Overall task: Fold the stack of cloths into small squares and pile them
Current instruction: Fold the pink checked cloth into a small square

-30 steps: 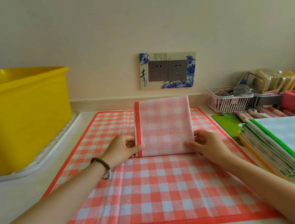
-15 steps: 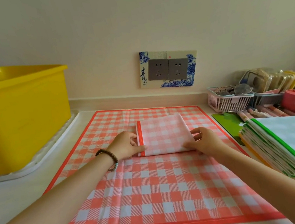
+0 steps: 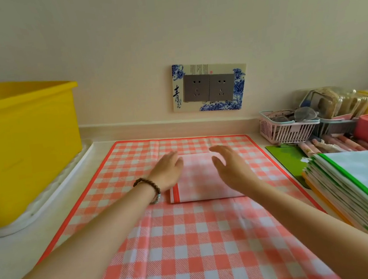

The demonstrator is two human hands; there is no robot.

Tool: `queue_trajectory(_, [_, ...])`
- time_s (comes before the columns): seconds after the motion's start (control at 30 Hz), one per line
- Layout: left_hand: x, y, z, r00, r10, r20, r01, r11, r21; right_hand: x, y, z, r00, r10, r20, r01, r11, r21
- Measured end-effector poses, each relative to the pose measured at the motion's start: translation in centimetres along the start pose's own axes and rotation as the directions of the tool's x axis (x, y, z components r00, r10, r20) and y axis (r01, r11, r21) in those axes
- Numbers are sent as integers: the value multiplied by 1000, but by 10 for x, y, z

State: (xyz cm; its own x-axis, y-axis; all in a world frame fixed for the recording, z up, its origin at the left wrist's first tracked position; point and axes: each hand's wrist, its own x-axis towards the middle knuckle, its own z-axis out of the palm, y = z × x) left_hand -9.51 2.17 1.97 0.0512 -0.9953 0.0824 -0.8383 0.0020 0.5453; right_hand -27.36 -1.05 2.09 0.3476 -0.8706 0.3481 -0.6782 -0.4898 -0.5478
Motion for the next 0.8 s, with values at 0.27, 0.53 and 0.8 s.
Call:
queue_trajectory(0.27, [15,-13,34,996,-47,74,23,954,300,39,-8,58,958,-24,287,92,970,-226])
queue_trajectory(0.53, [17,-16,35,996,-43,80,16,950,313,36,9,61,936,-2,351,125,936,-329])
queue_trajectory(0.8, [15,-13,33,993,-51,106,16,949,315,26,39,28,935,189,300,-51,908,-416])
